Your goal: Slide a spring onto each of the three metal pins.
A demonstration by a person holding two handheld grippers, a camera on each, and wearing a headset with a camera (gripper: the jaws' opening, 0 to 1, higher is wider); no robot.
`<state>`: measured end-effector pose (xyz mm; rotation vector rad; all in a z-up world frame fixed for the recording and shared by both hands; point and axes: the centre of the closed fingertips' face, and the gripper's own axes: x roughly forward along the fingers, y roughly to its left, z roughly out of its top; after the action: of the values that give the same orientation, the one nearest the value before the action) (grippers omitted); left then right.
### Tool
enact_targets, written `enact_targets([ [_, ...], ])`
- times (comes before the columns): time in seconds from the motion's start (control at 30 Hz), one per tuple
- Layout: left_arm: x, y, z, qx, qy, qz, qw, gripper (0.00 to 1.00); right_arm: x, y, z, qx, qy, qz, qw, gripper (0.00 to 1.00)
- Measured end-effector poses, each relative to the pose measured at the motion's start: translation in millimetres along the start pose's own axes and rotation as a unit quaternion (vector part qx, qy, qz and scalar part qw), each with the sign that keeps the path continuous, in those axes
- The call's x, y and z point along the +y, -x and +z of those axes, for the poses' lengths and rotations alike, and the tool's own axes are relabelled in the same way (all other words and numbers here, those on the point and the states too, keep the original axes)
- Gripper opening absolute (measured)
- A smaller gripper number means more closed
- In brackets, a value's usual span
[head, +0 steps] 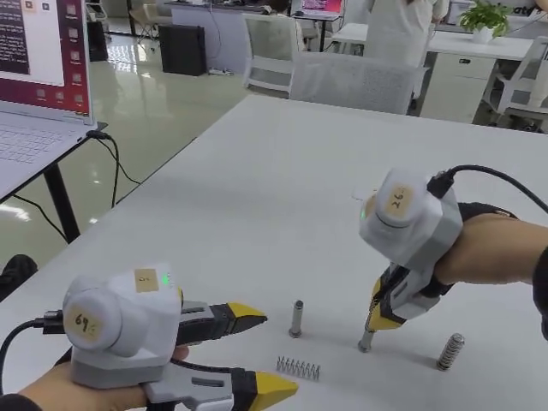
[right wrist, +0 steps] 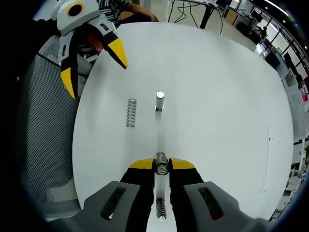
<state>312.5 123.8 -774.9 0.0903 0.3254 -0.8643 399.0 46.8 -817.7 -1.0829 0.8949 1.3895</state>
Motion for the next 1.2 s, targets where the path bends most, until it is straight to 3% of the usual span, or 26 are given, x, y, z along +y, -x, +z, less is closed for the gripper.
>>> enact_targets([
  [0.57, 0.5, 0.6, -1.3, 0.004, 0.001, 0.002, 1.0000, 0.45, 1.4, -21.3, -7.4, 0.009, -0.006, 0.005, 0.9999, 0.08],
  [1.2, 0.6, 2.0, -2.0, 0.004, 0.002, 0.004, 1.0000, 0.44, 2.4, -29.7, -9.9, 0.006, -0.014, 0.010, 0.9998, 0.09],
])
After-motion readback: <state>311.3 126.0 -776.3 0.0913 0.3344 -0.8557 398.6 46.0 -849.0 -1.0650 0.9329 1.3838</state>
